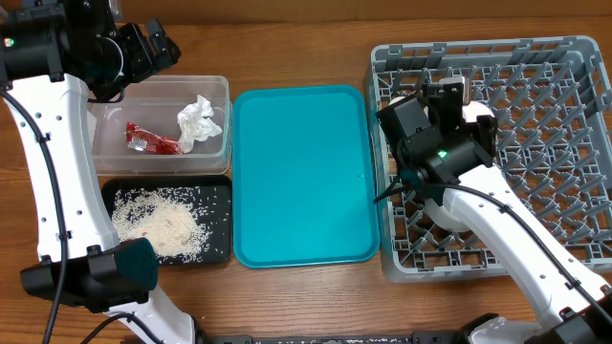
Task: Sort waste into correct bins and load items into the dishwasher
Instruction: 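Carry the white plate upright with the right gripper over the rack, then lower the white plate edge-down into the rack slots with the right gripper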
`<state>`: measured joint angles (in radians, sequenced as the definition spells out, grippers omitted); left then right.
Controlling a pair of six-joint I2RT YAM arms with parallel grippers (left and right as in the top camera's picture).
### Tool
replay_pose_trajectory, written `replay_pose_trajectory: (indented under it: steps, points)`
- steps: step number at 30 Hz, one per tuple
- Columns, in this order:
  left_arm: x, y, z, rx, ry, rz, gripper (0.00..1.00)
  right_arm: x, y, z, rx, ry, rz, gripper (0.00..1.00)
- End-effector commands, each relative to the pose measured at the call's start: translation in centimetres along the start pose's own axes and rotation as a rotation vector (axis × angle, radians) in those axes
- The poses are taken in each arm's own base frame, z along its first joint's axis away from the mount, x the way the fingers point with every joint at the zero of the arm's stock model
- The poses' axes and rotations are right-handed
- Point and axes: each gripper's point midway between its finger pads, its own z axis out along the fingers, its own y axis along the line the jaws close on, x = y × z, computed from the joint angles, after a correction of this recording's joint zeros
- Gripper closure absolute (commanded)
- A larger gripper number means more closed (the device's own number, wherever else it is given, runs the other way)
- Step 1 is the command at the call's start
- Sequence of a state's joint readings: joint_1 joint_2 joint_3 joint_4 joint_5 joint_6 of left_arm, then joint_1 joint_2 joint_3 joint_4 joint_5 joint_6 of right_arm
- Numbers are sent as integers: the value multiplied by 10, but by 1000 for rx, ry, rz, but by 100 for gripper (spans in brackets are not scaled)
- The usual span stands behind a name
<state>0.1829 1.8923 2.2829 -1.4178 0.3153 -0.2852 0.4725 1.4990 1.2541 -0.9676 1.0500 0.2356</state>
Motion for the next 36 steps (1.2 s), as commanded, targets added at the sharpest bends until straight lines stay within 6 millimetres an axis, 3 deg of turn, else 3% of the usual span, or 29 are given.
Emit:
replay_pose_trajectory:
  steps: [1, 6, 16, 21, 26, 32, 36]
  points:
    - [-1, -7, -3, 18, -8, 4, 0, 2, 22, 0, -123, 28, 30, 35]
    - [-1, -7, -3, 18, -8, 5, 0, 8, 58, -9, -337, 79, 46, 30]
    - [-1, -7, -3, 18, -8, 5, 0, 5, 87, -22, -511, 121, 175, 23]
    - [-1, -7, -3, 18, -8, 5, 0, -4, 80, -18, -467, 80, 190, 22]
    - [-1, -7, -3, 18, -8, 4, 0, -24, 53, -16, -349, 11, 217, 18]
    - [-1, -7, -3, 18, -9, 5, 0, -56, 31, -38, -397, -69, 264, 17]
    - [-1, -7, -3, 18, -8, 5, 0, -66, 39, -64, -579, -91, 282, 14]
